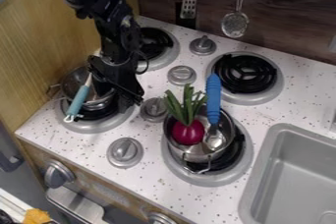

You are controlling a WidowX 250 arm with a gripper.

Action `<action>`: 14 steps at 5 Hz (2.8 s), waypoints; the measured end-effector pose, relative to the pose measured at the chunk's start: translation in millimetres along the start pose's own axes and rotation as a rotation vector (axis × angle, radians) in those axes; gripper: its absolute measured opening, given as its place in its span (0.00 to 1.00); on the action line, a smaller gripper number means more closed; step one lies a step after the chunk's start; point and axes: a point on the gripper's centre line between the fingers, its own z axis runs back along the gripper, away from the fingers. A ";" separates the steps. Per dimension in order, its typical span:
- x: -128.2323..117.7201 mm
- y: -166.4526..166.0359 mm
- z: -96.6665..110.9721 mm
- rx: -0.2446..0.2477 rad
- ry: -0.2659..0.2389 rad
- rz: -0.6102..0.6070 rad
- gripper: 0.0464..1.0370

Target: Move the silver pot in the middle part of the burner

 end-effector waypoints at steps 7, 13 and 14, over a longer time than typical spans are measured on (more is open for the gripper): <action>50.7 -6.7 23.1 0.125 -0.065 -0.075 0.03; 89.9 -54.6 1.3 0.041 -0.108 -0.088 0.03; 88.0 -53.9 -2.4 0.053 -0.104 -0.094 0.03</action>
